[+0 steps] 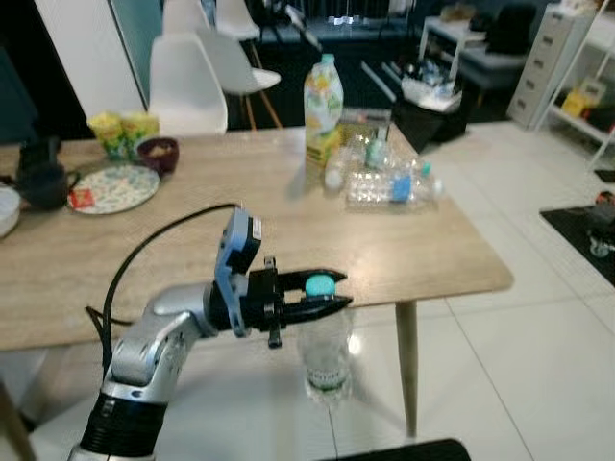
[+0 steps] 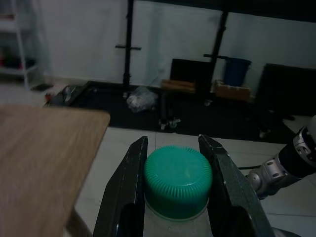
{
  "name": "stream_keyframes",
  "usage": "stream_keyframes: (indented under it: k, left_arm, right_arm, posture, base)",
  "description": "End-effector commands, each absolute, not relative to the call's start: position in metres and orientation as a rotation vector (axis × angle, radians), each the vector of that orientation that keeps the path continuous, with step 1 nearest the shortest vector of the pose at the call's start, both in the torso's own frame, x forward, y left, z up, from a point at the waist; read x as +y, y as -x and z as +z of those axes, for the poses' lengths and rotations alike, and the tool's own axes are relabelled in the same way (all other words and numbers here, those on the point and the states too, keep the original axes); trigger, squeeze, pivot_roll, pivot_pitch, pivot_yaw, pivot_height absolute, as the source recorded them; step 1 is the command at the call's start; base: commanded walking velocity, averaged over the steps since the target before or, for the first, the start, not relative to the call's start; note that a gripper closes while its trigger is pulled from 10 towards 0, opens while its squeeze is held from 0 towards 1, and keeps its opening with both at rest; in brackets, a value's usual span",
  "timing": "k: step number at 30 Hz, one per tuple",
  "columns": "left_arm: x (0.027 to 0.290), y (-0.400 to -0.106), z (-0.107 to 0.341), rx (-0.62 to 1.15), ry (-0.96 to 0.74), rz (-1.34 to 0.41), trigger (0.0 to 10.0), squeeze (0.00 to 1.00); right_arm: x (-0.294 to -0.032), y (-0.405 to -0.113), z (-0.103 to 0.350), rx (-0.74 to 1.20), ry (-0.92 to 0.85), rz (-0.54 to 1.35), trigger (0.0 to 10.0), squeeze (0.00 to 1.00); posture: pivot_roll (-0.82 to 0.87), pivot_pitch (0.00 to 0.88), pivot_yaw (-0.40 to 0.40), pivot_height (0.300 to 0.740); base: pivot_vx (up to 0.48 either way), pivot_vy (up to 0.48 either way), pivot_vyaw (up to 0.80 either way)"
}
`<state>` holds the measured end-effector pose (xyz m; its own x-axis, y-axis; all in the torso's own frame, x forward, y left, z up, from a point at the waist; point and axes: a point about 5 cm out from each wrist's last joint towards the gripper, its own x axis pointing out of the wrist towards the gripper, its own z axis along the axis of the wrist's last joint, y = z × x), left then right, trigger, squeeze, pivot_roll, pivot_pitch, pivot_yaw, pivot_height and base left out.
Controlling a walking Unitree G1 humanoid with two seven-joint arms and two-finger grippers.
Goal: Restocking fridge
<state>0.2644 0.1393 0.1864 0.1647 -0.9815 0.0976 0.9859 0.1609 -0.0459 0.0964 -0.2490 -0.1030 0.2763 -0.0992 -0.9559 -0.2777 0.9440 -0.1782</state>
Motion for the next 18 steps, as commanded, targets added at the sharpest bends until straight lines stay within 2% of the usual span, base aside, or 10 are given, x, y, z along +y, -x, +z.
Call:
stream_keyframes:
  k: [1, 6, 9, 13, 18]
  left_arm:
    - [0.136, -0.263, 0.179, -0.030, 0.114, -1.408, 10.0, 0.00]
    - [0.135, -0.263, 0.172, -0.002, 0.125, -1.404, 10.0, 0.00]
    - [0.132, -0.263, 0.152, 0.072, 0.117, -1.385, 10.0, 0.00]
    - [0.134, -0.265, 0.117, 0.195, 0.083, -1.313, 10.0, 0.00]
    - [0.141, -0.267, 0.070, 0.343, 0.123, -1.156, 10.0, 0.00]
  right_arm:
    - [-0.250, -0.095, -0.103, 1.293, 0.342, 0.123, 10.0, 0.00]
    - [-0.250, -0.095, -0.103, 1.293, 0.343, 0.122, 10.0, 0.00]
    - [-0.250, -0.096, -0.103, 1.293, 0.345, 0.125, 10.0, 0.00]
    - [-0.250, -0.096, -0.103, 1.292, 0.347, 0.126, 10.0, 0.00]
    - [-0.250, -0.095, -0.103, 1.293, 0.349, 0.123, 10.0, 0.00]
  posture:
    - [0.00, 0.000, -0.003, 0.740]
    - [0.01, 0.000, -0.005, 0.740]
    - [0.01, 0.000, -0.009, 0.740]
    - [0.01, 0.000, -0.009, 0.740]
    - [0.00, 0.000, -0.007, 0.740]
  base:
    - [-0.285, 0.000, 0.00]
    - [-0.282, 0.000, 0.00]
    - [-0.277, 0.000, 0.00]
    - [0.000, 0.000, 0.00]
    - [0.000, 0.000, 0.00]
